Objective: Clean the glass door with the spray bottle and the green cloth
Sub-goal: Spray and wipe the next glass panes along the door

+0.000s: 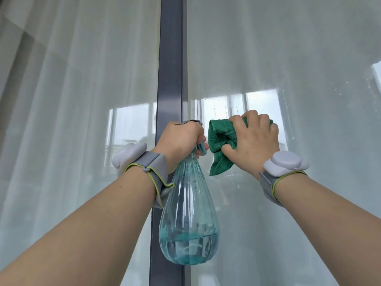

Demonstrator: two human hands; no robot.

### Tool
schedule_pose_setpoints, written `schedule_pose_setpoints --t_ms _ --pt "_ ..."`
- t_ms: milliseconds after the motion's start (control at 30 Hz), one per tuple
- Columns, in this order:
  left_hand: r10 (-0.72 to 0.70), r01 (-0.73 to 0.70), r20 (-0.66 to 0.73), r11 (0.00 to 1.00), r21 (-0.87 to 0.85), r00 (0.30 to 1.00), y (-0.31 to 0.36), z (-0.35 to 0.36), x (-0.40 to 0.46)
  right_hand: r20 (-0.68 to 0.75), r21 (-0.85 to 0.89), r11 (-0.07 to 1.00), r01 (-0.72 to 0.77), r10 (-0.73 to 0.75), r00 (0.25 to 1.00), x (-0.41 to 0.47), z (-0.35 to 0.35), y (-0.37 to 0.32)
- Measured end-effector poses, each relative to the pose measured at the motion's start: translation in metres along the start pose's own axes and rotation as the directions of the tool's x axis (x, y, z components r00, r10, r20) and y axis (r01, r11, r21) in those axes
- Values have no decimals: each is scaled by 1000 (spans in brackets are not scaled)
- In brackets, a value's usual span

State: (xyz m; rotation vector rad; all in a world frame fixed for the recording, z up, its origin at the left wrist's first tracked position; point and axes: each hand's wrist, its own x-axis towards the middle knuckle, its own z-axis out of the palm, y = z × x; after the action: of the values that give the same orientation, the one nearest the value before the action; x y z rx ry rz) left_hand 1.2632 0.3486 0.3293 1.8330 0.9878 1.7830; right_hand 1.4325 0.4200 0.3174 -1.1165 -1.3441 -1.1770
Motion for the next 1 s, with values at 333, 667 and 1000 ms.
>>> schedule_pose_setpoints --t_ms 333,667,1000 --pt "-32 31 -23 998 -53 999 6 2 -9 192 -38 997 73 -64 979 7 -21 1" --pt "-66 70 -44 991 114 997 16 5 -16 186 27 965 262 -263 947 -44 -63 8" --pt "-2 8 -23 965 261 1000 18 22 -19 221 31 862 506 -500 838 -72 -54 15"
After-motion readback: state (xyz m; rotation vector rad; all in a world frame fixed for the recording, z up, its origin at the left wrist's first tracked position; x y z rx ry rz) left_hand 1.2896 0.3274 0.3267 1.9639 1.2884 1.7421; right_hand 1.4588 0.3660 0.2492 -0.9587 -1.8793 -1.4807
